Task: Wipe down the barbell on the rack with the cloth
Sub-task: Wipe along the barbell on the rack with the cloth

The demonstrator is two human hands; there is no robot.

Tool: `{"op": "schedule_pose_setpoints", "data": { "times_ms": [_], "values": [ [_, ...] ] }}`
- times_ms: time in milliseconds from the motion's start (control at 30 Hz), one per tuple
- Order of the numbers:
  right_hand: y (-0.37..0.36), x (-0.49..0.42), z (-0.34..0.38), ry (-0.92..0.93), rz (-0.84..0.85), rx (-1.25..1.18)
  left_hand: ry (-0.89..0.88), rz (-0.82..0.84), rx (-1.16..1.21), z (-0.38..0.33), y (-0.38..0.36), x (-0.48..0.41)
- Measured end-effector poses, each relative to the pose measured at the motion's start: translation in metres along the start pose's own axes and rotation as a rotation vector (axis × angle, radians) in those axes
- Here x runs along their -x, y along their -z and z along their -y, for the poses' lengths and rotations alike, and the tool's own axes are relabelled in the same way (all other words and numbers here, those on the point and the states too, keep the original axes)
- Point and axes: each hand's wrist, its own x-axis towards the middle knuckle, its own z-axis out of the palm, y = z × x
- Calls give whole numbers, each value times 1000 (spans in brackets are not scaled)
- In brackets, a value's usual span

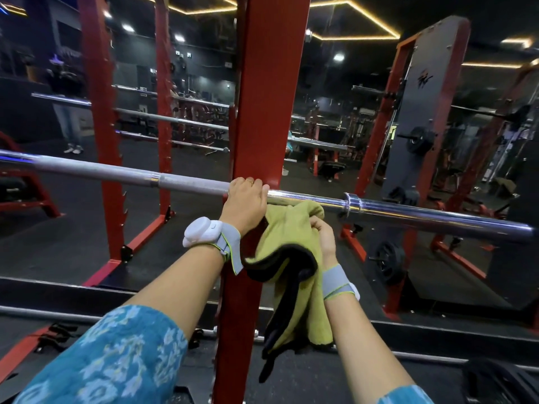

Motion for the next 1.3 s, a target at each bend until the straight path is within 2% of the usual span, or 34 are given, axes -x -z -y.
{"op": "schedule_pose_setpoints", "data": {
  "times_ms": [100,200,267,400,500,567,600,667,733,767,833,900,1000,1100,1167,1300],
  "values": [
    [1,15,10,18,69,-15,25,50,4,-2,1,0],
    [6,11,12,39,15,106,58,43,41,-5,6,0],
    [5,9,14,125,-37,202,98,9,83,-7,10,2],
    [1,10,38,547,-179,370,85,-81,88,-8,10,3],
    [-16,11,57,891,-241,603,70,-118,54,-7,8,1],
    [-21,-1,55,1048,-252,861,60,-116,40,-6,10,2],
    [-21,-11,49,1045,-245,1028,53,-111,35,-7,9,3],
    [-13,-30,31,906,-278,1409,40,-54,68,-6,11,2],
    [-5,-41,14,836,-366,1650,48,56,88,-8,18,1],
    [-4,-42,9,843,-377,1684,69,140,65,-11,23,1],
    [-10,-42,6,901,-380,1698,101,200,-2,-8,27,-6],
    [-18,-43,4,984,-339,1725,52,173,30,-9,39,-6],
    [-31,-45,-7,992,-184,1802,8,74,41,-2,60,-5],
    [-48,-45,-17,1049,-123,1848,196,121,68,21,78,-11],
    [-57,-45,-23,1089,-129,1879,312,60,31,54,71,-3],
    [-70,-48,-22,1162,-44,1998,266,-17,-9,99,67,16]
  ]
}}
